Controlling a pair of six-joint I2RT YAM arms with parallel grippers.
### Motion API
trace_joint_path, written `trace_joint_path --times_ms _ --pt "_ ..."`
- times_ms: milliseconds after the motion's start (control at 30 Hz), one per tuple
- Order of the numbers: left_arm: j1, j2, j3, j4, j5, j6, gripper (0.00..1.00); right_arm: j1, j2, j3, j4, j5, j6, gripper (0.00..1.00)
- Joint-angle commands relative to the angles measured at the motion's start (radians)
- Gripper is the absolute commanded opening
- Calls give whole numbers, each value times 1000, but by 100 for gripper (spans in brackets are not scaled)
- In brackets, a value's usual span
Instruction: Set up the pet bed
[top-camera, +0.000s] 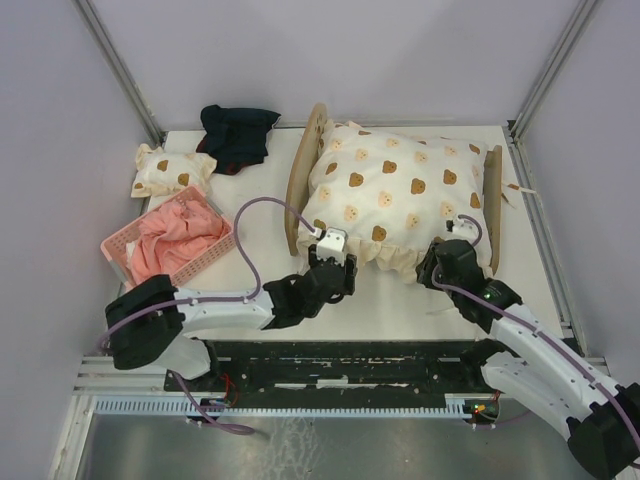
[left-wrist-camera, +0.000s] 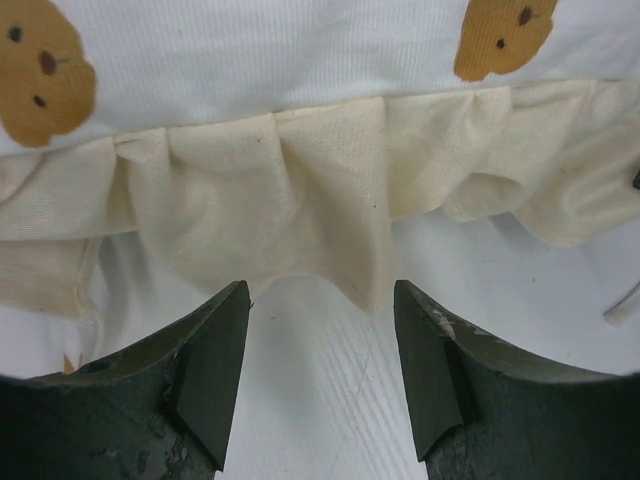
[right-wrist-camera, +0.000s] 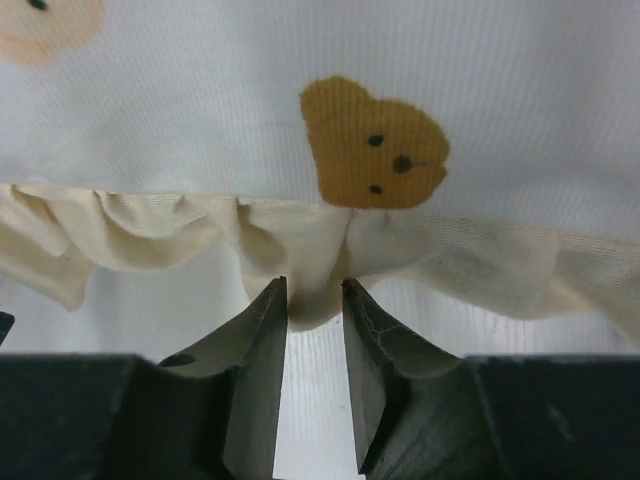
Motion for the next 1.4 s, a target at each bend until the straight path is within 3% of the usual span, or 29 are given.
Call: trace_joint_path --times_ms 0,67,133,200,233,267,567,600,733,933,1033,1233,1267,1367 --pt "-2 93 63 124 -62 -17 65 4 -6 -14 57 77 -26 28" --pt "-2 149 98 59 -134 -21 58 5 -12 -14 30 114 -39 15" --pt "-2 193 117 40 -180 3 38 3 -20 -12 -1 150 -57 5" --pt "0 208 122 27 -226 28 12 3 -36 -11 -34 179 -74 2" --pt "4 209 120 27 -241 40 4 4 -47 -11 -46 187 -79 2" --pt "8 210 116 31 -245 53 3 4 -57 -15 -51 193 -82 2" --pt "45 146 93 2 -222 69 3 3 -78 -30 -41 192 -81 2" --pt "43 126 91 -1 -184 59 7 3 -79 -35 -25 176 -79 2" --pt "8 63 77 13 -63 3 40 2 -71 -44 6 156 -78 2" --pt "-44 75 79 75 -98 -5 61 2 -60 -45 16 153 -78 2" --pt "-43 133 109 78 -142 20 65 3 -64 -45 16 159 -79 2" --pt "-37 242 170 69 -248 56 61 2 -69 -35 14 151 -79 2" --pt "-36 255 180 67 -256 63 55 2 -68 -33 11 154 -79 2" --pt "-32 259 180 65 -275 90 16 2 -65 -23 -26 196 -74 2"
